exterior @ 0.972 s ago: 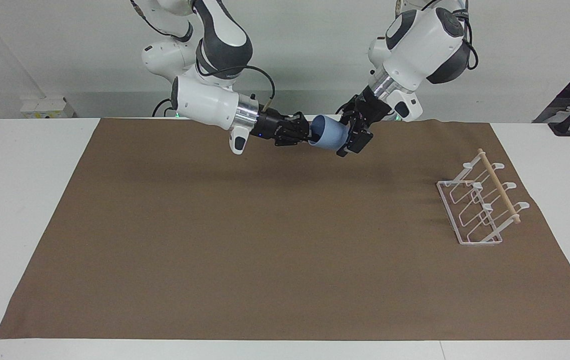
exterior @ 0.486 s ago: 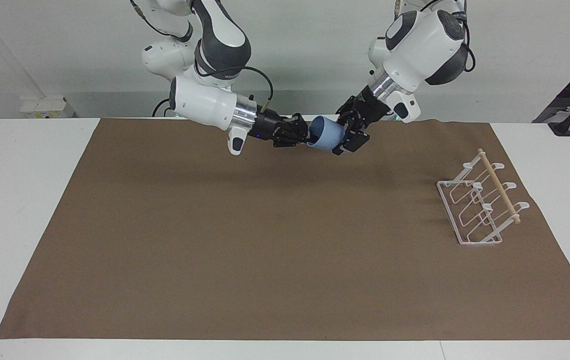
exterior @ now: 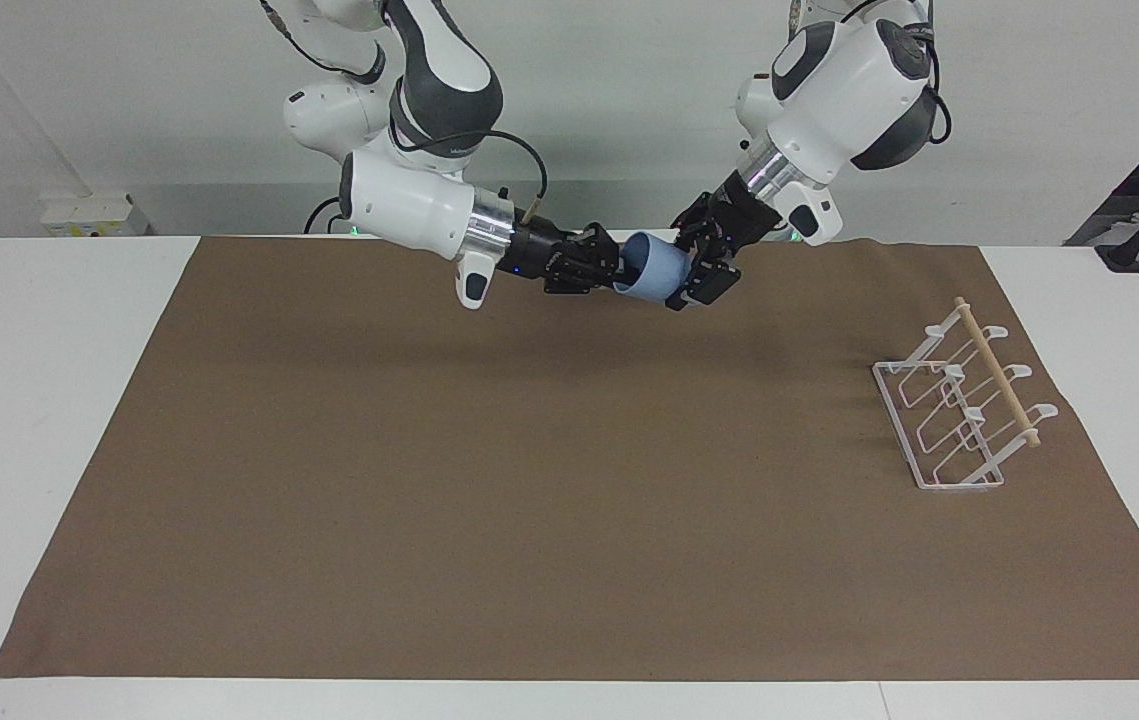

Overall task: Hang cup on cup holder
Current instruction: 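Open the right gripper and pull it back from the cup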

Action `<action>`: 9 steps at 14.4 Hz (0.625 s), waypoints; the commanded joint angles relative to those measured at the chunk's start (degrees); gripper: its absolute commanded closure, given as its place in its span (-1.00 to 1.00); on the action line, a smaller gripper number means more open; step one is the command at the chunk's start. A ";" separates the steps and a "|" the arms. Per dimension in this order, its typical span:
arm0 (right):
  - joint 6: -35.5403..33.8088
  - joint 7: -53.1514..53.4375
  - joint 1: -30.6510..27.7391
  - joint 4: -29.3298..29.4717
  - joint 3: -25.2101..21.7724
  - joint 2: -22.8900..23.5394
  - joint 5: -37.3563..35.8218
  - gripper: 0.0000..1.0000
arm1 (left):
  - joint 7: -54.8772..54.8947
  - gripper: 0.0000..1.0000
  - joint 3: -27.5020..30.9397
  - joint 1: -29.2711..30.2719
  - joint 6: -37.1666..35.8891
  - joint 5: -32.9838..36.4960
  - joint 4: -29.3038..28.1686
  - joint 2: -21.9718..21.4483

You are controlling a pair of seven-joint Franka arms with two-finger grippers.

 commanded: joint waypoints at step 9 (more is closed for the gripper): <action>-0.31 1.35 -8.75 2.66 -0.03 -1.35 -37.80 -0.98 | 2.04 0.42 0.25 10.48 -10.04 25.23 -0.56 -0.54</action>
